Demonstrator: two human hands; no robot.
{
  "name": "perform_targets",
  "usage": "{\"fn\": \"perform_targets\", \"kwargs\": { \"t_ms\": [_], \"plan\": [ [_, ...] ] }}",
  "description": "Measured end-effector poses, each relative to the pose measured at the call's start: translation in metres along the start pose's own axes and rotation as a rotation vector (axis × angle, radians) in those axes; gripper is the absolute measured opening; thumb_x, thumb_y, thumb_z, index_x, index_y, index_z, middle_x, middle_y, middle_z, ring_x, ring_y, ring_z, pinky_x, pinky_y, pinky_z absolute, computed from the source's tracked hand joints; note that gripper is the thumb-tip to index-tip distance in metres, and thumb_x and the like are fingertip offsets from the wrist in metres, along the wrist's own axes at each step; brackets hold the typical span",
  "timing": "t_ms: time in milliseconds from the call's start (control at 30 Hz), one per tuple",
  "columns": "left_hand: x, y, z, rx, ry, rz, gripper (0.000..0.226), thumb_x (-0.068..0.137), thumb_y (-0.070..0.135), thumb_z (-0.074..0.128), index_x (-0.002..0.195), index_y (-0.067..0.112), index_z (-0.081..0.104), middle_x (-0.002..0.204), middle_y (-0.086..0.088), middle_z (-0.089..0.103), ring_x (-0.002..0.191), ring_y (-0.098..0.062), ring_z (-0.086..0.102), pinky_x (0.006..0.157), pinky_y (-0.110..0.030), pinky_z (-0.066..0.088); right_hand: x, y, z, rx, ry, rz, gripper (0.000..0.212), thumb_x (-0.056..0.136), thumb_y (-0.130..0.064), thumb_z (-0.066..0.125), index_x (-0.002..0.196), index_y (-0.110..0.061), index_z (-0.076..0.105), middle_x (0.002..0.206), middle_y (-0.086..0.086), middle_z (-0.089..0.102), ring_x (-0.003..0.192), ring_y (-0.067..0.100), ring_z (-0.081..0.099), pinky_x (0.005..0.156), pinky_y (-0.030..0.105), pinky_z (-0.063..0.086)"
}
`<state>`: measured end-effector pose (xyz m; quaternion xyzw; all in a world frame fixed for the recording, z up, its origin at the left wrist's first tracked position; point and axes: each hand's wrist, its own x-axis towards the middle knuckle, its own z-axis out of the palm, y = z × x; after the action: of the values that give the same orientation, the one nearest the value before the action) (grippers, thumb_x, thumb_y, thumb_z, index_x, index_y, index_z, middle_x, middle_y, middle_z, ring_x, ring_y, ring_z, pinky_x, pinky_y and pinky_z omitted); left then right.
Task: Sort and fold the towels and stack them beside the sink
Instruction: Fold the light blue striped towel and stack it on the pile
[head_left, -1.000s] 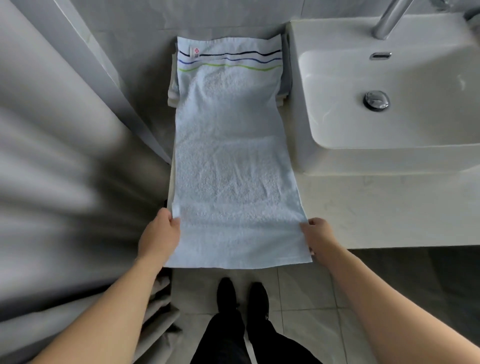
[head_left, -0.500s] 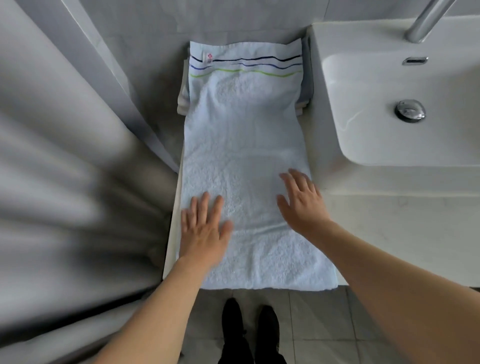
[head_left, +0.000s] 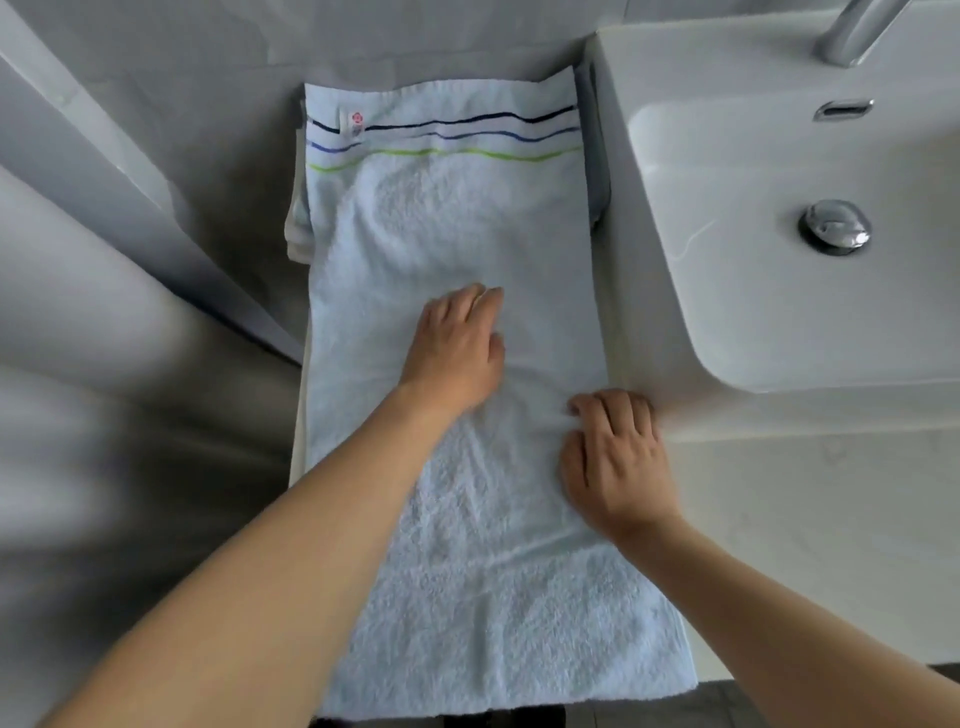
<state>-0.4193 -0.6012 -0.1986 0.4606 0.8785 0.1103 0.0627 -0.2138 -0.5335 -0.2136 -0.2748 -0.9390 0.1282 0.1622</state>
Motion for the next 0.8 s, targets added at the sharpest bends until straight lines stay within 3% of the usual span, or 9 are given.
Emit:
{"fn": "perform_targets", "kwargs": {
  "t_ms": [100, 233, 367, 433, 533, 600, 733, 800],
  "plan": [
    [0.048, 0.017, 0.003, 0.054, 0.009, 0.105, 0.060, 0.088, 0.031, 0.033, 0.144, 0.016, 0.049, 0.132, -0.013, 0.053, 0.113, -0.038, 0.051, 0.092, -0.045, 0.044, -0.001, 0.003, 0.001, 0.014, 0.020, -0.033, 0.027, 0.079, -0.018, 0.046, 0.097, -0.005, 0.062, 0.097, 0.013, 0.054, 0.087, 0.034, 0.050, 0.088, 0.044, 0.043],
    [0.075, 0.037, 0.023, 0.144, 0.041, 0.168, 0.054, 0.097, 0.033, 0.044, 0.151, 0.034, 0.037, 0.141, -0.010, 0.041, 0.122, -0.034, 0.040, 0.095, -0.040, 0.031, -0.001, 0.007, 0.005, 0.076, 0.017, -0.049, 0.024, 0.081, -0.015, 0.047, 0.097, -0.005, 0.062, 0.109, 0.014, 0.056, 0.102, 0.035, 0.054, 0.099, 0.045, 0.042],
    [0.083, 0.039, 0.028, 0.113, 0.031, 0.225, 0.049, 0.097, 0.035, 0.042, 0.146, 0.036, 0.044, 0.145, -0.009, 0.040, 0.127, -0.034, 0.037, 0.097, -0.040, 0.025, 0.002, 0.007, 0.006, 0.104, 0.011, -0.057, 0.029, 0.082, -0.015, 0.045, 0.102, -0.002, 0.063, 0.123, 0.017, 0.058, 0.122, 0.036, 0.052, 0.107, 0.047, 0.039],
    [0.085, 0.038, 0.026, 0.145, 0.080, 0.282, 0.052, 0.093, 0.034, 0.043, 0.145, 0.033, 0.047, 0.151, -0.011, 0.038, 0.134, -0.036, 0.035, 0.106, -0.045, 0.024, 0.001, 0.007, 0.006, 0.096, 0.001, -0.058, 0.034, 0.083, -0.016, 0.045, 0.108, -0.002, 0.063, 0.131, 0.016, 0.057, 0.129, 0.033, 0.049, 0.111, 0.047, 0.036],
    [0.092, 0.035, 0.020, 0.237, 0.171, 0.186, 0.065, 0.094, 0.041, 0.036, 0.156, 0.023, 0.027, 0.164, -0.015, 0.013, 0.151, -0.037, 0.010, 0.119, -0.056, 0.005, 0.002, 0.007, 0.005, 0.059, -0.069, -0.053, 0.052, 0.086, -0.023, 0.042, 0.132, -0.003, 0.056, 0.147, 0.013, 0.047, 0.140, 0.028, 0.040, 0.116, 0.046, 0.029],
    [0.097, 0.031, 0.020, 0.274, 0.117, 0.091, 0.070, 0.098, 0.049, 0.028, 0.159, 0.021, 0.007, 0.166, -0.012, -0.004, 0.152, -0.035, -0.006, 0.119, -0.059, -0.008, 0.003, 0.009, 0.007, 0.037, -0.108, -0.071, 0.058, 0.089, -0.027, 0.040, 0.141, -0.006, 0.049, 0.151, 0.012, 0.042, 0.143, 0.027, 0.036, 0.118, 0.046, 0.026],
    [0.099, 0.024, 0.021, 0.244, 0.010, 0.134, 0.071, 0.101, 0.050, 0.027, 0.159, 0.022, -0.003, 0.166, -0.007, -0.011, 0.151, -0.033, -0.014, 0.118, -0.061, -0.010, 0.005, 0.010, 0.009, -0.006, -0.155, -0.084, 0.059, 0.091, -0.031, 0.038, 0.144, -0.007, 0.047, 0.154, 0.011, 0.039, 0.144, 0.026, 0.033, 0.119, 0.046, 0.023],
    [0.092, 0.022, 0.016, 0.251, 0.043, 0.160, 0.070, 0.101, 0.049, 0.029, 0.159, 0.025, -0.001, 0.166, -0.006, -0.009, 0.152, -0.033, -0.012, 0.117, -0.062, -0.009, 0.005, 0.010, 0.010, -0.014, -0.160, -0.082, 0.059, 0.091, -0.031, 0.038, 0.144, -0.007, 0.046, 0.154, 0.011, 0.039, 0.144, 0.026, 0.033, 0.119, 0.045, 0.023]
  ]
}}
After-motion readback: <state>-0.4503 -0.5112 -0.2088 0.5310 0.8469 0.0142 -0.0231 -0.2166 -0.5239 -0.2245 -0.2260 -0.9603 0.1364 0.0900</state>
